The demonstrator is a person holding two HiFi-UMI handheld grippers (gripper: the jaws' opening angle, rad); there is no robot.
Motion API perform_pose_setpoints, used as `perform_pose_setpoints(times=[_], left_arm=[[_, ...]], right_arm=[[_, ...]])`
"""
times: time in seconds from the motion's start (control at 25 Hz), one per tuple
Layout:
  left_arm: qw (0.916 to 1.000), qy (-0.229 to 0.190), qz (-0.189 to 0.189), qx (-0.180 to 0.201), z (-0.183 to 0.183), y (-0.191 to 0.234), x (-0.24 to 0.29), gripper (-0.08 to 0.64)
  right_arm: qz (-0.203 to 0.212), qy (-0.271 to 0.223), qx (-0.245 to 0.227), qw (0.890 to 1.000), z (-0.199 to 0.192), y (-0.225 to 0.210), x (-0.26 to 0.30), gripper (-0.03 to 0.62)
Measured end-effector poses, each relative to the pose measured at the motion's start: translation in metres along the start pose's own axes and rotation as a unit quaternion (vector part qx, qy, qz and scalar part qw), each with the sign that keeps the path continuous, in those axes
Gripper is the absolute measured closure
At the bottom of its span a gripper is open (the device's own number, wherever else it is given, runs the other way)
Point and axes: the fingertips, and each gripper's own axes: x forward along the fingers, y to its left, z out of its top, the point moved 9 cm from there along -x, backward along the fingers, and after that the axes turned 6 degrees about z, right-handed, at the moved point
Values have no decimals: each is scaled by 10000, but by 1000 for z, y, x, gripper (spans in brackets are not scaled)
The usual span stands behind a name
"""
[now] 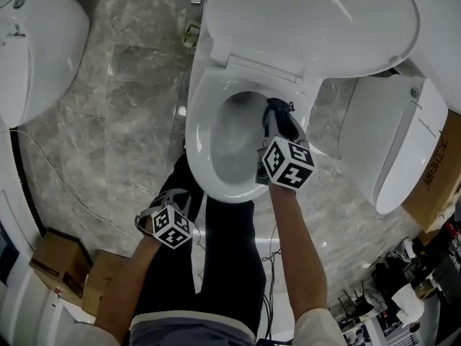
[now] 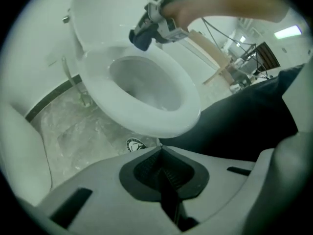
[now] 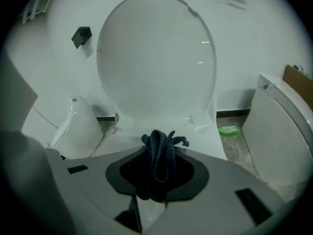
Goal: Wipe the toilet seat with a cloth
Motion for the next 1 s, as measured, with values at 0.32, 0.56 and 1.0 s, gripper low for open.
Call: perform_pose_setpoints(times=[0.32, 0.56, 1.0], left_arm=[[9893, -610, 39, -1321, 2, 3, -42, 551], [9758, -761, -83, -2046, 0, 9, -53, 551], [9589, -658, -239, -2751, -17, 37, -62, 551]], right_arm=[[-357, -128, -101, 9992, 10, 6, 39, 506], [-556, -139, -2, 9984, 9, 16, 56, 506], [-861, -582, 606, 9927, -2, 50, 70, 506]])
